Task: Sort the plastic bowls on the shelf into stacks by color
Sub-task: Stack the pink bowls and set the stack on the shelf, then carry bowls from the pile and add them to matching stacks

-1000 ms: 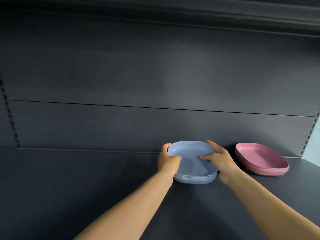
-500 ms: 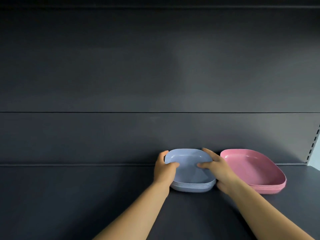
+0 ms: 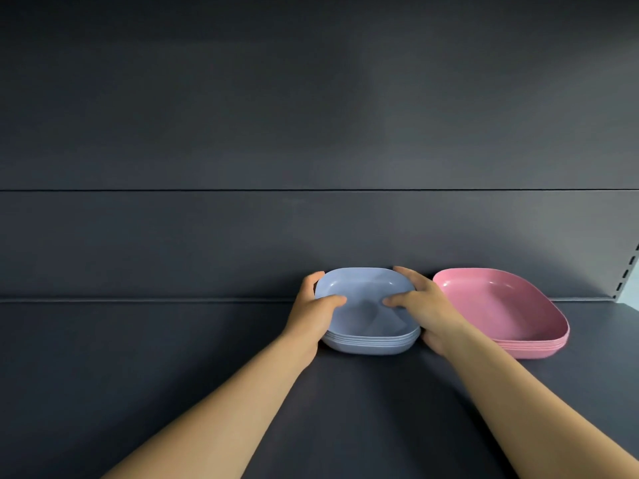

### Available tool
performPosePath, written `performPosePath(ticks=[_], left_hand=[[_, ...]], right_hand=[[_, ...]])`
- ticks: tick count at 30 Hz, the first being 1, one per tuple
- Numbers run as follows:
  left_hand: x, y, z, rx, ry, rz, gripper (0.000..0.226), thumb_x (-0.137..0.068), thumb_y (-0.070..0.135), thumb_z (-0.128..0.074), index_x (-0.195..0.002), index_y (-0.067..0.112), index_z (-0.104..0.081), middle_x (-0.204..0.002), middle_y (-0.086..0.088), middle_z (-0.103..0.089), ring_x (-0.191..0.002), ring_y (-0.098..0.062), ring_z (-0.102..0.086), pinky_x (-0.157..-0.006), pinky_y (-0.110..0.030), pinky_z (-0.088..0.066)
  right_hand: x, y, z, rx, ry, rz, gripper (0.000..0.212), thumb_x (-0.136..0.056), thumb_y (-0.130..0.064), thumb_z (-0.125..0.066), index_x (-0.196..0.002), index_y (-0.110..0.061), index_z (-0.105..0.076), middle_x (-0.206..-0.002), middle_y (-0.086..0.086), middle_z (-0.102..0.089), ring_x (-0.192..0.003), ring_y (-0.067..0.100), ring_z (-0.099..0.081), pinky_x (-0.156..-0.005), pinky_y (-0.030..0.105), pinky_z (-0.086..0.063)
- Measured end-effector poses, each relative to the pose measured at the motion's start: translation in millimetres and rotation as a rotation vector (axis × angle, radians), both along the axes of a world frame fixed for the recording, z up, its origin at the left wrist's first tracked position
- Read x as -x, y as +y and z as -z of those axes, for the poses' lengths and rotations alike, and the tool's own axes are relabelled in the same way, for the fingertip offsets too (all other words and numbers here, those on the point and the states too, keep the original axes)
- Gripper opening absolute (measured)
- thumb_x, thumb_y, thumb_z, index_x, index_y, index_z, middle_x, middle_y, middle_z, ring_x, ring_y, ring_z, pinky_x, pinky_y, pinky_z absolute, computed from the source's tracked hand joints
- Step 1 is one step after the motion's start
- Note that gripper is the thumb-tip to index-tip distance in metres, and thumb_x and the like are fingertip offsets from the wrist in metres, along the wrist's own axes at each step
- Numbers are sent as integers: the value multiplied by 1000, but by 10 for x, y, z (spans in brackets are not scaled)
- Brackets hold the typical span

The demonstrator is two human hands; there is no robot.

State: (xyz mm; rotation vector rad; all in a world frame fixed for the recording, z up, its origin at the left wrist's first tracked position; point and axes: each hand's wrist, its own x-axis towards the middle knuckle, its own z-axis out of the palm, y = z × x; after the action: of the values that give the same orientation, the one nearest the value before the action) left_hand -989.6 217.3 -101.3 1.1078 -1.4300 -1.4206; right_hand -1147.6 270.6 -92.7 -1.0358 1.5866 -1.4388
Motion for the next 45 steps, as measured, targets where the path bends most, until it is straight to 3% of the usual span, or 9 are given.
performPosePath(ticks=[7,9,12,18,21,25,33,45], left_hand=[[-19,-11,11,18,-59,24,53,-88,9,-57,-134,31,-40,-120,12,-47,-103,-10,-47,-71,-17,-38],[-49,11,-22,28,-91,42,55,-88,12,-58,-136,30,-38,-119,13,-45,-102,-9,-45,-69,-15,-36],[-151,17,-121,55,-188,93,59,-89,21,-60,-141,27,-34,-130,9,-45,-105,-8,-43,-83,-20,-34],[-807,51,-500,361,-737,314,58,-89,34,-59,-141,26,-34,-146,1,-39,-128,-15,-43,-106,-32,-36],[-1271,120,-743,573,-1034,334,57,-93,34,-53,-144,26,-28,-149,4,-31,-133,-17,-36,-104,-35,-37],[-2053,228,-1005,739,-1253,279,55,-95,33,-50,-145,25,-27,-147,3,-32,-134,-20,-34,-100,-36,-39],[-4180,448,-1228,686,-1402,140,54,-96,31,-49,-145,22,-29,-145,-2,-34,-133,-22,-35,-104,-35,-38],[-7269,681,-1103,483,-1393,-70,53,-94,32,-50,-144,26,-30,-142,1,-35,-124,-20,-43,-93,-30,-41]], right_hand=[[5,-16,-8,-21,212,24,29,-76,8,-60,-88,-18,-62,-91,9,-68,-85,27,-61,-85,45,-52],[-5,-20,-20,-45,364,39,26,-78,1,-63,-101,-11,-59,-99,8,-66,-93,28,-60,-85,45,-50],[-71,12,-114,-81,626,81,55,-82,-12,-64,-134,-14,-46,-131,4,-54,-118,26,-53,-93,35,-43],[-510,142,-363,-86,1090,159,60,-85,-17,-59,-142,-19,-40,-140,6,-46,-129,30,-40,-107,39,-32],[-882,192,-560,-99,1286,96,59,-89,-27,-56,-144,-22,-36,-143,3,-43,-133,27,-36,-111,41,-28],[-1582,220,-780,-75,1491,-16,61,-91,-34,-53,-146,-24,-30,-149,1,-34,-140,24,-25,-115,41,-21],[-3581,279,-979,0,1517,-229,63,-92,-33,-53,-148,-21,-27,-151,6,-30,-143,26,-18,-116,45,-18],[-6555,218,-867,116,1461,-441,63,-93,-36,-52,-148,-22,-25,-151,6,-29,-142,27,-20,-113,46,-22]])
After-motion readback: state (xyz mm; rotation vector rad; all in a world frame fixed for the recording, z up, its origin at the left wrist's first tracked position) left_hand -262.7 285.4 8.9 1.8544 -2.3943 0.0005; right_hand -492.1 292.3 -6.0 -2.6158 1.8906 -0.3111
